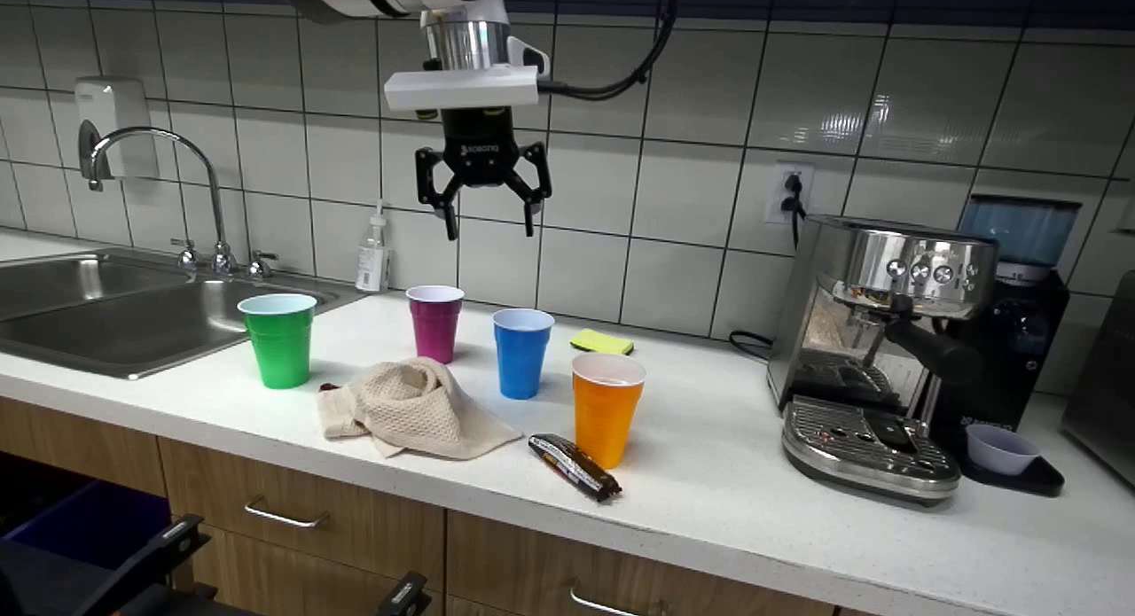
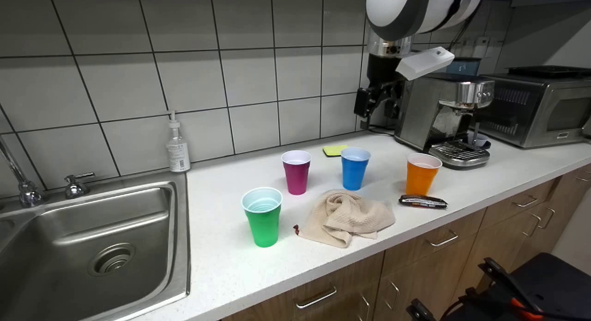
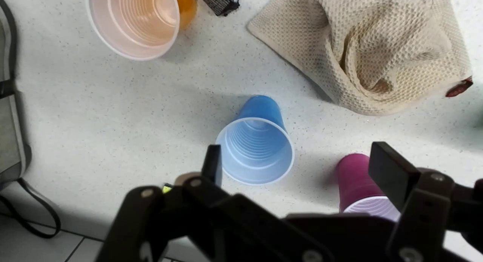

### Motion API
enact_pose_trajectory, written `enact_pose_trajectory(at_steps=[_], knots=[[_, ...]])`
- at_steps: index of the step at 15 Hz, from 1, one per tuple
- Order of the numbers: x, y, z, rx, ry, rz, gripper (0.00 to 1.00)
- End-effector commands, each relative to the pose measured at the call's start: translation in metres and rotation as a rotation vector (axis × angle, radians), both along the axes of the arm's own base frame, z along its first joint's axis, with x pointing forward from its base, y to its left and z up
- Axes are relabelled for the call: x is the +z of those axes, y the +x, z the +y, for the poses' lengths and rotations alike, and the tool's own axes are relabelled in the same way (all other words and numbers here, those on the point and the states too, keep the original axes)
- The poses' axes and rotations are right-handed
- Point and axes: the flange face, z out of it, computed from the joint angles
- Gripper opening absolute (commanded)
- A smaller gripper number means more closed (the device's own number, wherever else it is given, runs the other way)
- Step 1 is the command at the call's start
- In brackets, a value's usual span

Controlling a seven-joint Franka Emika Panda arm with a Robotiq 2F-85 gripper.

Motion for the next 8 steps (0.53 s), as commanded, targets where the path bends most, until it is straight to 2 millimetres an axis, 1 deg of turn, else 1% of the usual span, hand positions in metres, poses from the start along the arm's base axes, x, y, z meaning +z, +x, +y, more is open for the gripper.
enact_pose_trajectory(at_steps=[1, 8], knots=[[-0.006, 0.025, 0.006, -0.007, 0.006, 0.009, 1.00], [-0.034, 0.052, 0.005, -0.038, 0.022, 0.053, 1.00]])
